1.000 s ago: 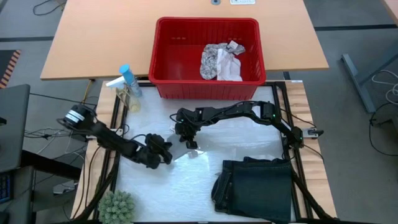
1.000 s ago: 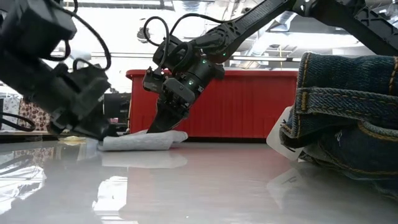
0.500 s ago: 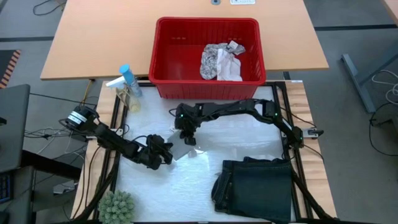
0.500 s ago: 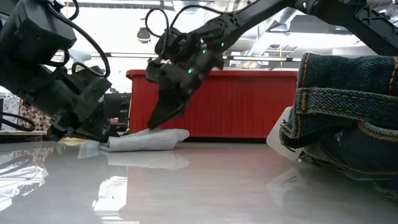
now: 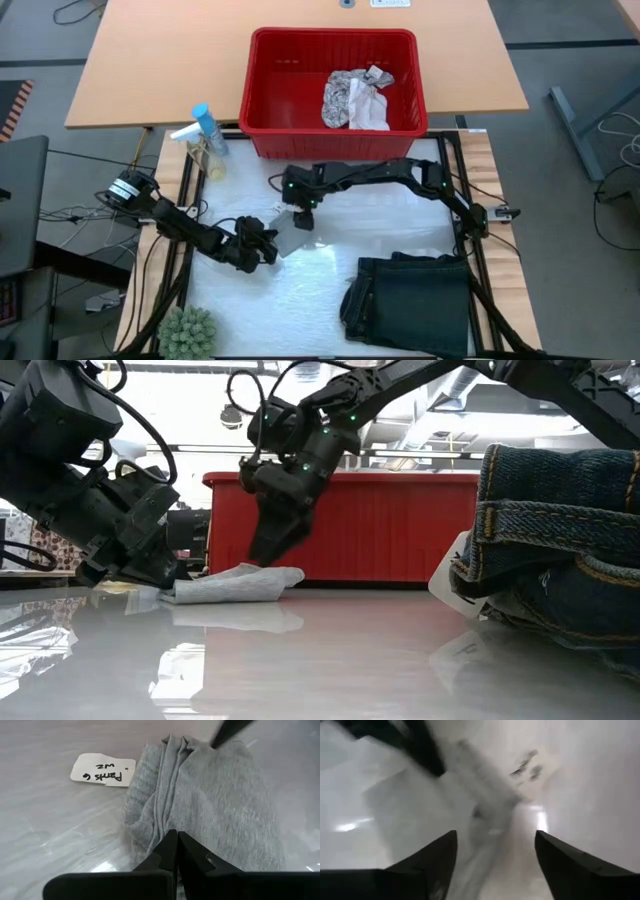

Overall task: Fold Laundry from Bin
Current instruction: Stack the gray boxer on the blue pants

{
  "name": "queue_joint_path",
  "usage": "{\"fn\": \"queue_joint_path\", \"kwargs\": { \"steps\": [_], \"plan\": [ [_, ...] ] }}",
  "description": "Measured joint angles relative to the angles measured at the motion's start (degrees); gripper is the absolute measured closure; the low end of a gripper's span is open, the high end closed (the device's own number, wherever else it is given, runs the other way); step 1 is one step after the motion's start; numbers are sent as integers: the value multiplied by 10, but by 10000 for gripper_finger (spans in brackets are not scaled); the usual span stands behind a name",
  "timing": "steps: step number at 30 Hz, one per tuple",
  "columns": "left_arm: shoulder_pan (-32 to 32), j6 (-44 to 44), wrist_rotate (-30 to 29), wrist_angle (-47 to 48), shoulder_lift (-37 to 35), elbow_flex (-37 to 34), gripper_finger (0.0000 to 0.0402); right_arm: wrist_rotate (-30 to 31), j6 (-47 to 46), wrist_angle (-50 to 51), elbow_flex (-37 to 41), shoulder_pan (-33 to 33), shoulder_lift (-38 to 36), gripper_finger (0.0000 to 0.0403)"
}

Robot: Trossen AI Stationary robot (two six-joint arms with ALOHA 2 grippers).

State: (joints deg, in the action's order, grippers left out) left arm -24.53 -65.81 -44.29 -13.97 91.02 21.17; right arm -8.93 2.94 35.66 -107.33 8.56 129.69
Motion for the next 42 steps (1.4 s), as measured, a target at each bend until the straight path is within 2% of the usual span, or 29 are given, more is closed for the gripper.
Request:
{"fn": "queue_joint_path", "kwargs": {
  "steps": [5, 10, 19, 22, 26, 30, 34, 37, 42],
  "plan": [
    [0, 1, 0, 0, 0, 0, 401, 16, -2, -22, 0, 2, 0, 79],
    [0, 0, 0, -1, 0, 0, 401, -5, -49, -23, 0, 2, 17, 82],
    [0, 0, -1, -2, 1, 0, 401, -16, -49, -20, -4, -5, 63, 89],
    [0, 1, 0, -3, 1, 0, 401, -13, -60, -11, -4, -8, 69, 115],
    [1, 1, 0, -5, 1, 0, 401, 2, -59, -13, -3, -11, 70, 177],
    [5, 22, 1, -29, -3, -1, 401, -4, -85, -9, -3, -10, 72, 269],
    [10, 68, 10, -41, -38, 4, 401, -10, -90, -6, -2, -12, 72, 367],
    [11, 126, 15, -41, -89, 14, 392, -9, -92, -7, -2, -12, 72, 372],
    [12, 147, 41, 54, -194, 15, 356, -8, -102, -3, -2, -12, 72, 372]
  ]
}}
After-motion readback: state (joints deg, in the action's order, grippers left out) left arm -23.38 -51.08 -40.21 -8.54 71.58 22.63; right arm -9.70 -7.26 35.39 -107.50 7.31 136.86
